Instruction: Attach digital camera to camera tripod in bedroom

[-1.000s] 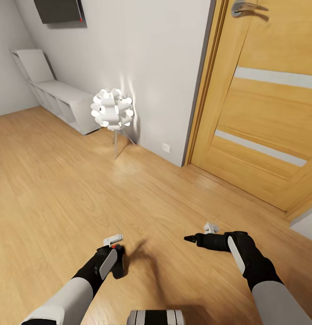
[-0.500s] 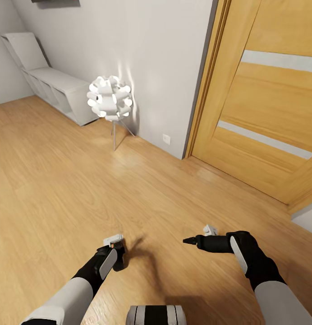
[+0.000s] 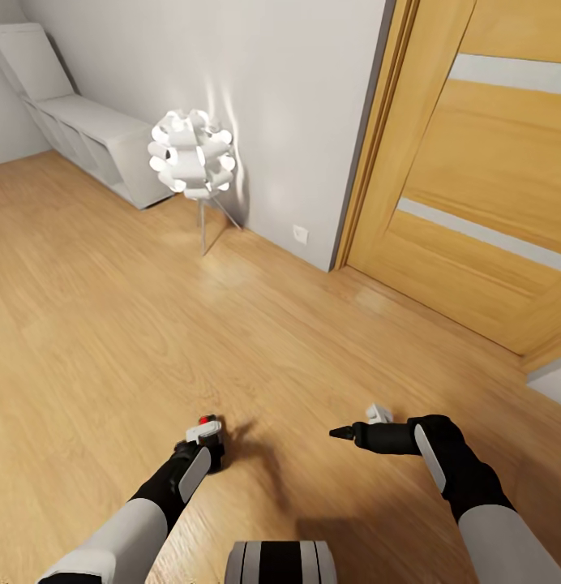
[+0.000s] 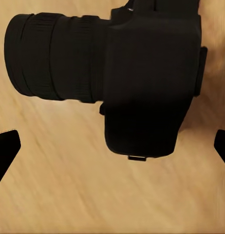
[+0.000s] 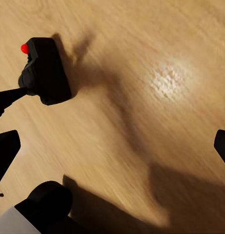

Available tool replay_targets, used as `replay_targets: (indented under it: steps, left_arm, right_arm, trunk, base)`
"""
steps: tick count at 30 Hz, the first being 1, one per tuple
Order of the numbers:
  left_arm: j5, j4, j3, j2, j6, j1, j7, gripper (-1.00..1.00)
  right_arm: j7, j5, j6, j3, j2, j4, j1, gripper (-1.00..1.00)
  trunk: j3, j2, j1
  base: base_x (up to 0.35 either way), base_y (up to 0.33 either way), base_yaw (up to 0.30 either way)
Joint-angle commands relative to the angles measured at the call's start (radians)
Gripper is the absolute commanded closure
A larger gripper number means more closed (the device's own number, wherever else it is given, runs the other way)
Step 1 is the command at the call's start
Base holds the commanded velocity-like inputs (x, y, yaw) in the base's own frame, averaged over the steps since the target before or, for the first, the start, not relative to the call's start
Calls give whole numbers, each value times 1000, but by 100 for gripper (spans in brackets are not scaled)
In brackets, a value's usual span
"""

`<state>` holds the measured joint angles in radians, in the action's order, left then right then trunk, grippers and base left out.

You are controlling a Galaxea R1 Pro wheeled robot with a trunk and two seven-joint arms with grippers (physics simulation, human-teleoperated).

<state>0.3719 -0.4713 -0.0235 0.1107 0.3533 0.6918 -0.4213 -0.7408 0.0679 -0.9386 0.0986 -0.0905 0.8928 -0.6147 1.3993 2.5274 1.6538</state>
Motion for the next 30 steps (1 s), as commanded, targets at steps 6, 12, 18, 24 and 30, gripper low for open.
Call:
replay_targets:
  steps: [6,12,18,24,30]
  left_arm:
    - [7,-2,-3,0,4,0,-7,-100]
    - [7,-2,-3,0,4,0,-7,-100]
    - [7,-3,-3,0,4,0,-7,-100]
    - [7,-3,-3,0,4,0,-7,-100]
    - [8,-4,-3,1,4,0,-7,-100]
  right_arm:
    - [2,7,-8,1,0,0,0,-100]
    - [1,7,-8,1,0,0,0,-100]
    - [1,7,-8,1,0,0,0,-100]
    - [1,7,-8,1,0,0,0,-100]
    - [3,6,-8,1,0,0,0,-100]
  trunk:
    - [24,2,2]
    - [47,3,5]
    - [70,5,8]
    - [94,6,11]
    - [117,7,13]
  base:
    - [0,0,0]
    - [0,0,0]
    - [0,0,0]
    - [0,0,0]
    - [0,0,0]
